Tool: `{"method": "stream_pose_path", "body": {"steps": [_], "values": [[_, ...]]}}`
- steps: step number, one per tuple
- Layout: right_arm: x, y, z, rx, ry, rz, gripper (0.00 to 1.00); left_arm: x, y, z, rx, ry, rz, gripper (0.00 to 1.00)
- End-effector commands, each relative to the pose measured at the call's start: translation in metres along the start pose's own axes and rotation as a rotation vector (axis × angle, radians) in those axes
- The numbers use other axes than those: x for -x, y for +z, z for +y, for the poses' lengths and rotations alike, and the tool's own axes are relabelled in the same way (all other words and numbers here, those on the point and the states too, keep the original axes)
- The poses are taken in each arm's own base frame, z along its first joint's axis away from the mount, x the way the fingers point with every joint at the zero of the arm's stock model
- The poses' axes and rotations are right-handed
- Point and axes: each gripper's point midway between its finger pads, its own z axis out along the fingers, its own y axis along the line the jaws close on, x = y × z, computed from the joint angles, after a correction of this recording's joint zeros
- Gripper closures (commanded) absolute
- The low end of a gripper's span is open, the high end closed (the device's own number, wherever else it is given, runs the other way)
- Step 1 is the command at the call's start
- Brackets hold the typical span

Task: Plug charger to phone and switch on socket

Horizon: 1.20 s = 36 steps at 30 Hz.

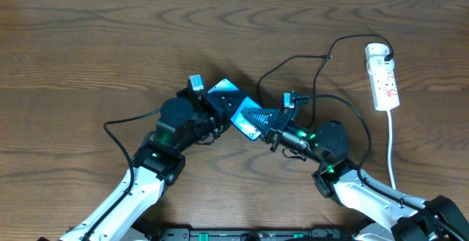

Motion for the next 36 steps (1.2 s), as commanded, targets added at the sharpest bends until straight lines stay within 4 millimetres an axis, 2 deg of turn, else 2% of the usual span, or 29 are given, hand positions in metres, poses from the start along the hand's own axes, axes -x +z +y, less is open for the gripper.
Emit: {"method": "stream_pose_path", "body": {"steps": [1,5,16,22,31,36], "values": [[-0.009,-0.004,-0.007,-0.03,0.006,0.071,0.99,0.014,-0.002,-0.02,-0.049,0.025,-0.071,0.74],[-0.001,-0.007,-0.005,-0.025,-0.002,0.05,0.99,0.014,-0.001,-0.009,-0.006,0.008,-0.07,0.74],[0.018,-0.007,-0.003,-0.011,-0.087,-0.061,0.99,0.006,-0.001,-0.01,-0.012,0.01,-0.029,0.74],[0.027,-0.007,-0.001,-0.005,-0.117,-0.112,0.99,-0.007,-0.001,-0.011,-0.015,0.011,0.05,0.68],[0.027,-0.007,0.0,0.006,0.005,-0.113,0.99,-0.007,-0.001,-0.011,-0.014,0.011,0.049,0.69],[0.009,-0.003,0.008,0.04,0.032,-0.047,0.99,-0.006,-0.001,-0.011,-0.014,0.012,0.044,0.73]]}}
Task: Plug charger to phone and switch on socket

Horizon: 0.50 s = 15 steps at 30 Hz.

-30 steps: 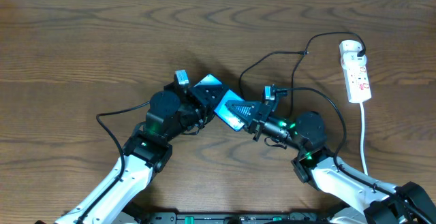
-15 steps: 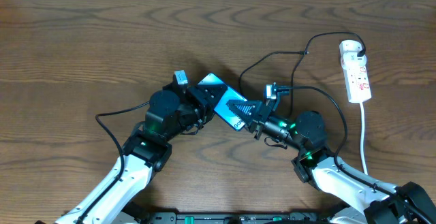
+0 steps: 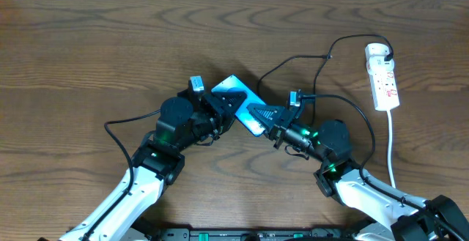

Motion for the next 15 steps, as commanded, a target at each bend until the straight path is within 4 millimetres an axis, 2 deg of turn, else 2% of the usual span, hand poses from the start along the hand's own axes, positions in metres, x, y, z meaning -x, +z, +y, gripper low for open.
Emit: {"method": "stream_pose_path", "body": {"steps": [1,11,15], "values": [[-0.01,0.002,0.0052,0.021,0.023,0.029,0.99,-0.0007,-0.0006,-0.0157,-0.034,0.029,0.008,0.75],[-0.0115,0.0025,0.004,0.017,0.026,0.032,0.99,-0.0002,-0.0006,-0.0157,-0.034,0.029,0.005,0.92],[-0.0099,0.0026,0.004,0.018,0.026,0.023,0.96,-0.0002,-0.0006,-0.0156,-0.034,0.029,0.005,0.92]]}}
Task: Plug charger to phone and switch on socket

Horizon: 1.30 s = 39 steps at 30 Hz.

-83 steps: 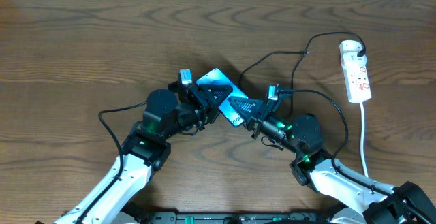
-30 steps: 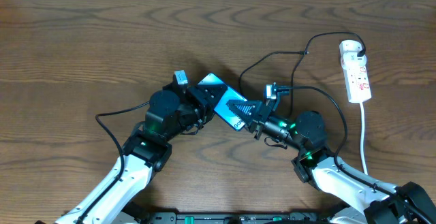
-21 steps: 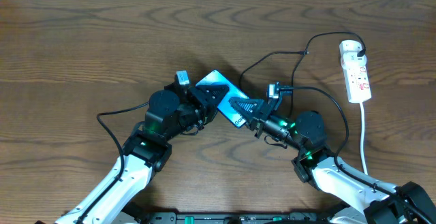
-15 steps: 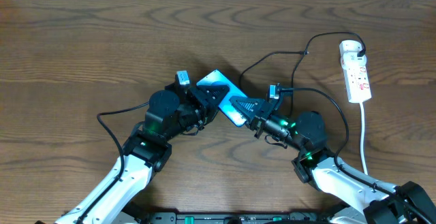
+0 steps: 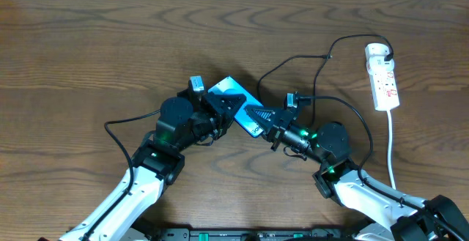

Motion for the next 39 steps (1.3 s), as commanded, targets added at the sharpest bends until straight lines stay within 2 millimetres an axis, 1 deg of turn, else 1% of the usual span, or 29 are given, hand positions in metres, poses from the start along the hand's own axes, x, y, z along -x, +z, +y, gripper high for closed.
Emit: {"method": "stream_pose_path", "body": {"steps": [1,3,5,6,8,11,12,13,14,15,17,21,23,26,30,33,37,39], "values": [[0.0,0.0,0.003,0.011,-0.025,-0.007,0.91,0.0,-0.001,-0.016,-0.034,0.028,0.006,0.92],[0.0,0.0,0.003,0.011,-0.024,-0.009,0.8,0.0,-0.001,-0.016,-0.034,0.028,0.006,0.92],[0.001,0.0,0.001,0.002,-0.031,-0.012,0.63,0.0,-0.001,-0.015,-0.033,0.028,0.002,0.92],[0.002,0.0,-0.003,-0.011,-0.056,-0.016,0.57,0.005,-0.001,-0.013,-0.024,0.023,-0.024,0.92],[0.004,0.0,-0.008,-0.034,-0.106,-0.02,0.53,0.012,-0.001,-0.007,0.0,0.013,-0.066,0.92],[0.005,0.0,-0.011,-0.047,-0.261,-0.02,0.46,0.026,-0.003,0.012,0.076,-0.015,-0.148,0.92],[0.005,0.0,-0.011,-0.048,-0.374,-0.021,0.44,0.031,-0.005,0.022,0.116,-0.029,-0.18,0.92],[0.006,0.0,-0.011,-0.05,-0.45,-0.024,0.43,0.034,-0.007,0.029,0.145,-0.038,-0.203,0.92],[0.007,-0.001,-0.011,-0.051,-0.551,-0.024,0.38,0.039,-0.009,0.038,0.182,-0.047,-0.233,0.92],[0.009,-0.001,-0.01,-0.052,-0.625,-0.026,0.34,0.042,-0.011,0.045,0.21,-0.054,-0.256,0.92],[0.014,-0.003,-0.012,-0.067,-0.723,-0.037,0.28,0.048,-0.015,0.052,0.239,-0.059,-0.293,0.92],[0.037,-0.011,-0.013,-0.104,-0.799,-0.091,0.23,0.055,-0.017,0.052,0.241,-0.054,-0.336,0.92],[0.055,-0.02,-0.014,-0.137,-0.824,-0.136,0.17,0.063,-0.02,0.052,0.243,-0.05,-0.386,0.92],[0.071,-0.029,-0.016,-0.166,-0.814,-0.17,0.08,0.07,-0.023,0.053,0.235,-0.097,-0.426,0.92],[0.078,-0.038,-0.014,-0.166,-0.85,-0.147,0.01,0.079,-0.025,0.056,0.219,-0.193,-0.458,0.92],[0.082,-0.043,-0.009,-0.157,-0.856,-0.152,0.01,0.084,-0.02,0.056,0.187,-0.275,-0.469,0.92],[0.081,-0.048,-0.001,-0.146,-0.891,-0.155,0.01,0.084,0.002,0.037,0.079,-0.312,-0.406,0.92],[0.081,-0.051,0.002,-0.154,-0.888,-0.166,0.01,0.082,0.016,0.032,0.061,-0.324,-0.351,0.92]]}}
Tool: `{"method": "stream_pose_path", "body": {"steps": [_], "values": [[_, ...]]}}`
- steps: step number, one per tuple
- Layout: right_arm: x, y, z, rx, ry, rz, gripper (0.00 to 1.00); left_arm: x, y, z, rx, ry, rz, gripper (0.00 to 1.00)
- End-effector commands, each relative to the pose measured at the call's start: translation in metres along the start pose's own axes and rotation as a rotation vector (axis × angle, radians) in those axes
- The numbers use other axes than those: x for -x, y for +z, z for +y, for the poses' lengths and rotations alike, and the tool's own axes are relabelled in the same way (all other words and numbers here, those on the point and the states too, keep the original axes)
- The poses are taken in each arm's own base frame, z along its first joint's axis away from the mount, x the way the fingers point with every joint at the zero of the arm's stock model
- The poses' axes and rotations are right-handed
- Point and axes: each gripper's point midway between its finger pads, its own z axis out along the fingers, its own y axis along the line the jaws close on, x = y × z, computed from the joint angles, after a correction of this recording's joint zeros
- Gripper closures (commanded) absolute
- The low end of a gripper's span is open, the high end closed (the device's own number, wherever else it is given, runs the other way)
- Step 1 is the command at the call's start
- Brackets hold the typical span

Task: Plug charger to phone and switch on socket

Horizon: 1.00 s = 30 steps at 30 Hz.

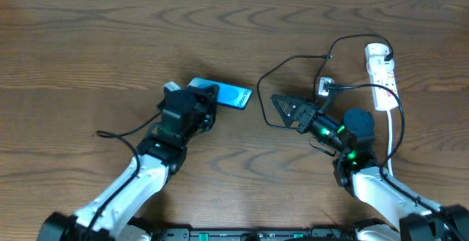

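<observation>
The blue phone (231,95) lies left of centre, its left end under my left gripper (208,94), which appears shut on it. My right gripper (275,99) points left, a short gap to the right of the phone and apart from it. The black charger cable (262,87) loops from the white power strip (384,77) round past the right fingertips and under that gripper. The plug end is hidden, and this view does not show whether the right jaws hold it. The strip's switch is too small to read.
The strip's white lead (394,142) runs down the right side beside my right arm. A thin black wire (117,132) trails left of my left arm. Brown wooden table (88,43) all around.
My right gripper was touching the phone's right end and now sits well to the right, apart from it. My left gripper and the phone have shifted left, and the phone now lies more level.
At first both grippers met at the tilted phone in the table's middle, left holding it and right against its lower right end. The two stayed pressed together with small shifts. Now they are apart, the phone on the left with my left gripper.
</observation>
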Motion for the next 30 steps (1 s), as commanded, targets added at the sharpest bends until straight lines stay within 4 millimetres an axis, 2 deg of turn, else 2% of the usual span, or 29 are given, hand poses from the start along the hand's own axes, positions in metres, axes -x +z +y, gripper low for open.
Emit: {"method": "stream_pose_path", "body": {"steps": [1,7,10,13,14,15,17,19,22,25,27,30], "values": [[0.009,-0.009,0.012,0.006,-0.077,-0.018,0.01,-0.02,0.02,-0.013,-0.005,-0.061,0.118,0.92],[0.021,-0.033,0.003,-0.186,-0.11,-0.093,0.01,-0.044,0.052,0.001,0.091,-0.039,0.272,0.92],[0.034,-0.055,-0.002,-0.345,-0.137,-0.137,0.01,-0.055,0.061,0.004,0.109,0.016,0.347,0.93],[0.059,-0.1,-0.007,-0.633,-0.148,-0.214,0.01,-0.061,0.06,0.008,0.11,0.112,0.395,0.92],[0.063,-0.109,-0.007,-0.684,-0.146,-0.229,0.01,-0.063,0.059,0.01,0.114,0.13,0.411,0.93],[0.071,-0.124,-0.004,-0.764,-0.144,-0.248,0.01,-0.066,0.057,0.017,0.135,0.157,0.438,0.92],[0.082,-0.145,0.005,-0.864,-0.142,-0.261,0.01,-0.071,0.051,0.032,0.189,0.194,0.488,0.92],[0.091,-0.154,0.017,-0.911,-0.14,-0.258,0.01,-0.075,0.044,0.048,0.248,0.217,0.53,0.93],[0.103,-0.152,0.032,-0.92,-0.129,-0.24,0.01,-0.08,0.035,0.063,0.296,0.251,0.588,0.93],[0.11,-0.139,0.034,-0.919,-0.093,-0.211,0.01,-0.087,0.031,0.062,0.28,0.28,0.645,0.93],[0.108,-0.127,0.031,-0.906,-0.069,-0.159,0.01,-0.091,0.027,0.062,0.276,0.276,0.68,0.93],[0.091,-0.098,0.023,-0.854,-0.014,-0.02,0.01,-0.101,0.019,0.06,0.261,0.277,0.762,0.92]]}}
